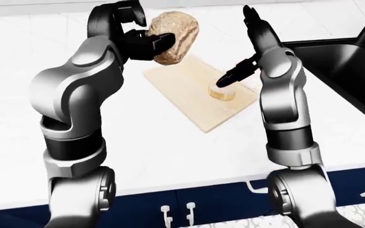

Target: Place all breads on the cutting board.

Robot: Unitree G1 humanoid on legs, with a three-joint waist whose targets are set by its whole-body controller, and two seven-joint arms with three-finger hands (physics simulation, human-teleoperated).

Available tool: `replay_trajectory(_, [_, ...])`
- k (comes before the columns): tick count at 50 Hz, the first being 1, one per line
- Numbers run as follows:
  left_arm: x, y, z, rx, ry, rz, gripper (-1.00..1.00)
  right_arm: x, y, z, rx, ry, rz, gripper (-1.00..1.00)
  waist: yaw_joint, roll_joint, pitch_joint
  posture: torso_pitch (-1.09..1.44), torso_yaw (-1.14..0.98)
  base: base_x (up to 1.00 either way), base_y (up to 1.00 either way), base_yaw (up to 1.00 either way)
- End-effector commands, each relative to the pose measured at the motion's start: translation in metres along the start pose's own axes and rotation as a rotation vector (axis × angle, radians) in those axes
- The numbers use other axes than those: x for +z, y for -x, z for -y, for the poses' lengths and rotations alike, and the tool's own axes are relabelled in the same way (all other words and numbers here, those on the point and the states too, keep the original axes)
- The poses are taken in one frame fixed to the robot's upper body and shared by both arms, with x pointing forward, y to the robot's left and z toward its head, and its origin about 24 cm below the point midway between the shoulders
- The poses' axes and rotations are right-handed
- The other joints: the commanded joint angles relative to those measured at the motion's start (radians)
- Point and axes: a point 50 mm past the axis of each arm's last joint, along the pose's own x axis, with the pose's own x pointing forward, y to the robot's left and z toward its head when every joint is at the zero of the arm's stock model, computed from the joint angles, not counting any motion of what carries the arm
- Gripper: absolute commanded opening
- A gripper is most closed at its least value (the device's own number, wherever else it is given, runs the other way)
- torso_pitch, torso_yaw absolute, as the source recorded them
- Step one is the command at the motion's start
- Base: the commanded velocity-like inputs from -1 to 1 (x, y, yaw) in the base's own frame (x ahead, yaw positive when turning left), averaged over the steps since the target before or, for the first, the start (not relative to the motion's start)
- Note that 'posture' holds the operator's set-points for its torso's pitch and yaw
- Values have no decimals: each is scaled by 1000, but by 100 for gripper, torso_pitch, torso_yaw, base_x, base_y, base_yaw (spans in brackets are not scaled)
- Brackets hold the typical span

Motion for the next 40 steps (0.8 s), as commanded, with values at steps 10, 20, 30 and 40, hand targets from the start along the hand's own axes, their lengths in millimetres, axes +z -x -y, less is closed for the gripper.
replay_trajectory(10, [5,-21,12,-30,-74,70,-100,35,9,35,-85,-1,94,100,4,-10,-32,0,0,0,0,0])
replay_trajectory(20, [-13,-60,29,-51,-157,16,-100,45,22,51,-110,-6,127,100,10,-19,-34,0,0,0,0,0])
replay_trajectory(30, [-22,-87,38,-35,-251,-32,-100,29,33,57,-124,-15,112,100,13,-33,-41,0,0,0,0,0])
replay_trajectory(40, [-32,-89,46,-45,-311,-64,-100,31,35,65,-138,-19,113,100,9,-33,-43,0,0,0,0,0])
